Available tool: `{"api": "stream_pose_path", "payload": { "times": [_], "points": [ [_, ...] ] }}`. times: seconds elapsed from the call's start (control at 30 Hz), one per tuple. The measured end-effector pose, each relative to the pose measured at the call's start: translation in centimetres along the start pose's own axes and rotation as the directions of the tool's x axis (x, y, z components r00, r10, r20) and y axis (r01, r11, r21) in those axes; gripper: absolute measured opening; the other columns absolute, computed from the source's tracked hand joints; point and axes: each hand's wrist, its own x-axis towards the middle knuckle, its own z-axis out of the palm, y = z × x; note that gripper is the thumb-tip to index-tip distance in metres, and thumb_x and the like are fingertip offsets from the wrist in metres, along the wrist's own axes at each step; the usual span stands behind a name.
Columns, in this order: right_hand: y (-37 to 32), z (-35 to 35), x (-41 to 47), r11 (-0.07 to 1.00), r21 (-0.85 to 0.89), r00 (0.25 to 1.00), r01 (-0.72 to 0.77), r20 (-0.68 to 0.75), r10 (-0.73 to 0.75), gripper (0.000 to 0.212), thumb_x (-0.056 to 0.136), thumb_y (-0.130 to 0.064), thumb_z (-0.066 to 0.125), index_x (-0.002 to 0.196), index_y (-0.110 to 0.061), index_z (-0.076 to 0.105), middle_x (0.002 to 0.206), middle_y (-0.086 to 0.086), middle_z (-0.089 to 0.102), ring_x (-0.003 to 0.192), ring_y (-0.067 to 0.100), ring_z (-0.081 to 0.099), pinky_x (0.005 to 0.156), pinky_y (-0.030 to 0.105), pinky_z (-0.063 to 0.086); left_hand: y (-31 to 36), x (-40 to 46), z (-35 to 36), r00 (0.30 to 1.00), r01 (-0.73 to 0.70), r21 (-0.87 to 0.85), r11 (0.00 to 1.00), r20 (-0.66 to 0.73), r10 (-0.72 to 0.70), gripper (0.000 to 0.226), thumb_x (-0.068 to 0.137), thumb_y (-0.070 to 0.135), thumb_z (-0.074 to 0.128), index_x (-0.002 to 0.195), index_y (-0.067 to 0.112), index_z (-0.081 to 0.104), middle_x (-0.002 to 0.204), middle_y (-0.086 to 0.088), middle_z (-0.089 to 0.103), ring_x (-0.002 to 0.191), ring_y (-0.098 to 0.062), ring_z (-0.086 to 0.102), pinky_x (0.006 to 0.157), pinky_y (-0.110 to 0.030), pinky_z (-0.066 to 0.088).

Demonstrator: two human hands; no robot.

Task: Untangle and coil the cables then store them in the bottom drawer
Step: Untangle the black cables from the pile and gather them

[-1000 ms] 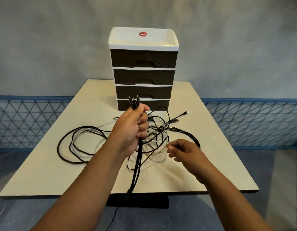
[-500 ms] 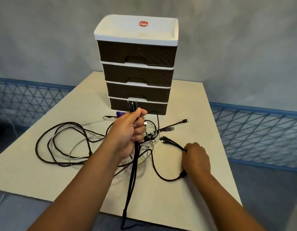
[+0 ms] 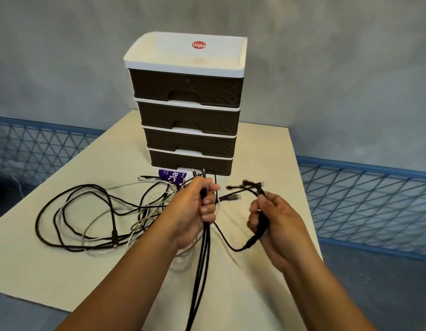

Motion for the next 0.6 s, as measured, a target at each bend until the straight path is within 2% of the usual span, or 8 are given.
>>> {"api": "stream_pose_path", "payload": {
  "times": [0.1, 0.2, 0.27, 0.37, 0.47, 0.53, 0.6],
  "points": [
    [0.1, 2.6, -1.9, 0.932, -0.242, 0.961, 0.269, 0.13, -0.244, 0.007, 0.1, -0.006, 0.046, 0.104, -0.01, 0.05, 0.072, 0.001, 0.061, 0.05, 0.013, 0.047, 0.05, 0.022, 0.039, -0.4, 0.4, 1.1, 0.999, -0.031, 0.031, 0.999, 0.045, 0.029, 0.038, 0.088, 0.046, 0.059, 0.097, 0.011, 0.05, 0.065, 0.002, 0.034, 0.053, -0.009, 0.027, 0.05, -0.025, 0.026],
    [0.9, 3.5, -2.2, 0.865, -0.313, 0.915, 0.392, 0.235, -0.329, 0.004, 0.099, -0.01, 0.051, 0.102, -0.012, 0.052, 0.075, 0.0, 0.063, 0.052, 0.01, 0.048, 0.051, 0.019, 0.04, -0.1, 0.3, 2.0, 0.995, -0.086, 0.066, 0.994, 0.065, 0.081, 0.045, 0.076, 0.051, 0.07, 0.091, 0.013, 0.052, 0.071, -0.004, 0.045, 0.055, -0.013, 0.036, 0.052, -0.031, 0.03],
    [1.4, 3.6, -2.1, 0.819, -0.385, 0.899, 0.425, 0.288, -0.331, 0.008, 0.095, -0.018, 0.052, 0.104, -0.016, 0.053, 0.08, -0.001, 0.064, 0.06, 0.003, 0.053, 0.058, 0.019, 0.041, 0.2, 0.2, 2.2, 0.995, -0.098, 0.098, 0.99, -0.011, 0.1, 0.042, 0.074, 0.047, 0.069, 0.095, 0.012, 0.057, 0.078, -0.007, 0.052, 0.063, -0.017, 0.046, 0.051, -0.028, 0.034],
    [2.1, 3.6, -1.9, 0.771, -0.468, 0.894, 0.431, 0.334, -0.297, 0.009, 0.098, -0.012, 0.053, 0.104, -0.018, 0.054, 0.086, -0.006, 0.067, 0.071, 0.001, 0.06, 0.064, 0.015, 0.044, 0.6, 0.4, 2.0, 0.99, -0.12, 0.093, 0.988, -0.069, 0.126, 0.022, 0.089, 0.035, 0.063, 0.095, 0.014, 0.058, 0.08, 0.0, 0.055, 0.077, -0.026, 0.05, 0.049, -0.026, 0.03],
    [2.6, 3.6, -1.7, 0.748, -0.514, 0.906, 0.421, 0.282, -0.317, 0.011, 0.096, -0.013, 0.057, 0.1, -0.023, 0.055, 0.088, -0.012, 0.067, 0.077, 0.004, 0.064, 0.067, 0.018, 0.049, 0.9, 0.2, 2.2, 0.977, -0.182, 0.039, 0.983, -0.105, 0.185, 0.019, 0.097, 0.031, 0.055, 0.086, 0.016, 0.055, 0.074, 0.001, 0.054, 0.067, -0.016, 0.051, 0.064, -0.036, 0.04],
    [3.3, 3.7, -1.6, 0.771, -0.5, 0.918, 0.395, 0.251, -0.308, 0.011, 0.094, -0.013, 0.061, 0.096, -0.022, 0.055, 0.084, -0.012, 0.066, 0.069, 0.002, 0.061, 0.063, 0.021, 0.047, 1.2, 0.2, 2.2, 0.958, -0.247, 0.036, 0.968, -0.141, 0.25, 0.021, 0.1, 0.031, 0.049, 0.085, 0.016, 0.052, 0.068, 0.002, 0.052, 0.07, -0.013, 0.05, 0.074, -0.035, 0.042],
    [4.2, 3.5, -1.7, 0.806, -0.451, 0.919, 0.384, 0.27, -0.287, 0.016, 0.092, -0.013, 0.064, 0.093, -0.026, 0.055, 0.083, -0.01, 0.065, 0.067, 0.003, 0.059, 0.062, 0.026, 0.047, 1.9, 0.0, 2.1, 0.945, -0.3, -0.005, 0.954, -0.138, 0.297, 0.021, 0.102, 0.031, 0.043, 0.09, 0.015, 0.048, 0.064, 0.001, 0.048, 0.075, -0.016, 0.06, 0.078, -0.035, 0.051]
  ]
}}
